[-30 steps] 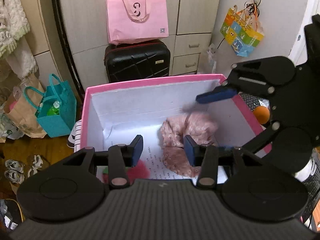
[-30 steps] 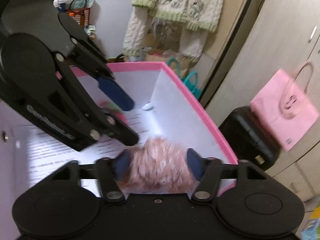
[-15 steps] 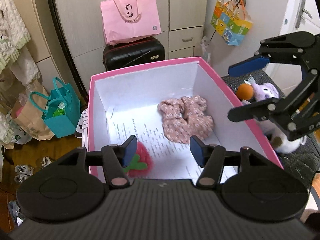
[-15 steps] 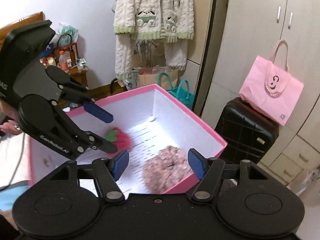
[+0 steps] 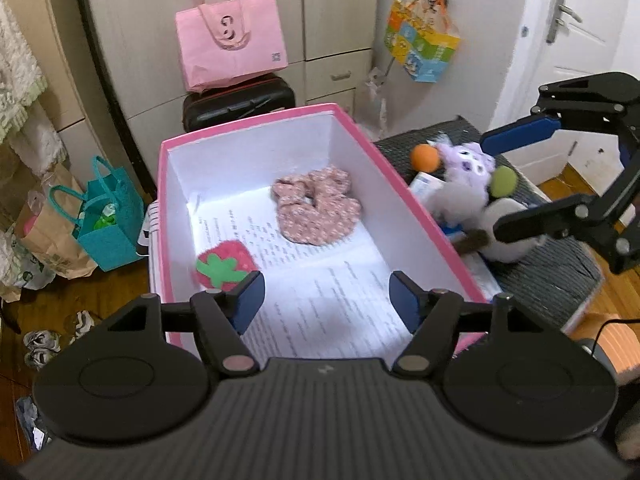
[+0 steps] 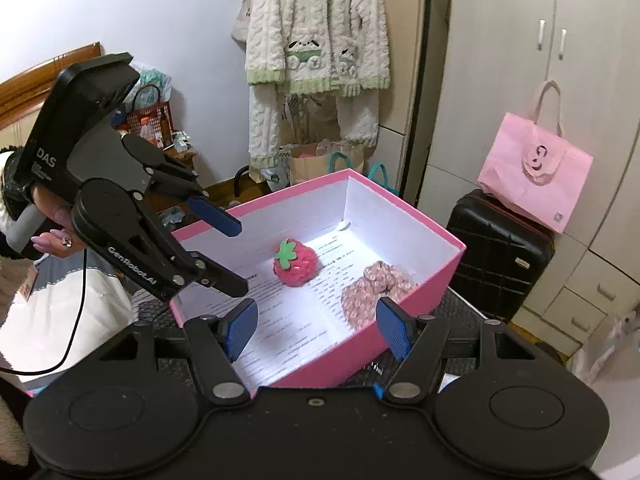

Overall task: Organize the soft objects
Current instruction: 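Lift both tools out of the box back toward the remaining toys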

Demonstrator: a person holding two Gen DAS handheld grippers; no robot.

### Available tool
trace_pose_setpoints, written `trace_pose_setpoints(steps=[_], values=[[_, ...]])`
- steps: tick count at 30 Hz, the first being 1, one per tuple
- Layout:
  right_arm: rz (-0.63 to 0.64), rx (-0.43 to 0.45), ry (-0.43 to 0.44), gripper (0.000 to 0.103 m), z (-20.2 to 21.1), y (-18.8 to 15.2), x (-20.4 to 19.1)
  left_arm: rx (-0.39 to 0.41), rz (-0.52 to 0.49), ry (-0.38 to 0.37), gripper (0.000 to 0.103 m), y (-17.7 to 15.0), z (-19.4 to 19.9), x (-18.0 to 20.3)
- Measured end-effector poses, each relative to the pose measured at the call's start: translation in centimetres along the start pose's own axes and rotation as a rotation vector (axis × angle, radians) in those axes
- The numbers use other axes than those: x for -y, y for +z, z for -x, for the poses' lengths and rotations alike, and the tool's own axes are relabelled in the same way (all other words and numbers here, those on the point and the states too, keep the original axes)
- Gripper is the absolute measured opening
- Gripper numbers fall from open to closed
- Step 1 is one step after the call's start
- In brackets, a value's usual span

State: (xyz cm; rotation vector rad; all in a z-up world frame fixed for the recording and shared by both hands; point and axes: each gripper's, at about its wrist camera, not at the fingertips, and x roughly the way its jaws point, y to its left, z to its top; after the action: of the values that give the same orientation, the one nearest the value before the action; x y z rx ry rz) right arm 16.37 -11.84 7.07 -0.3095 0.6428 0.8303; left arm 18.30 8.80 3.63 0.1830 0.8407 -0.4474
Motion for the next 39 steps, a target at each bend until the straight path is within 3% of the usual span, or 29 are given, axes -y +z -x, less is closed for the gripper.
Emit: trace_pose_setpoints(steps=[10, 20, 39], values=[[-0.039, 0.048, -0.057, 0.073, 5.7, -3.3, -0.8, 0.009, -0.116, -0.007, 0.075, -1.9, 3.3, 4.8], [-0.083, 0.069, -0.106, 0.074, 9.7, -7.7, -1.3, -0.01, -0.209, -0.071, 0.075, -3.7, 3.9, 9.7], [-0.197, 0.036, -0.092, 0.075, 9.1, -16.2, -1.1, 0.028, -0.229, -0.196, 0.076, -6.1, 2.5, 15.5]])
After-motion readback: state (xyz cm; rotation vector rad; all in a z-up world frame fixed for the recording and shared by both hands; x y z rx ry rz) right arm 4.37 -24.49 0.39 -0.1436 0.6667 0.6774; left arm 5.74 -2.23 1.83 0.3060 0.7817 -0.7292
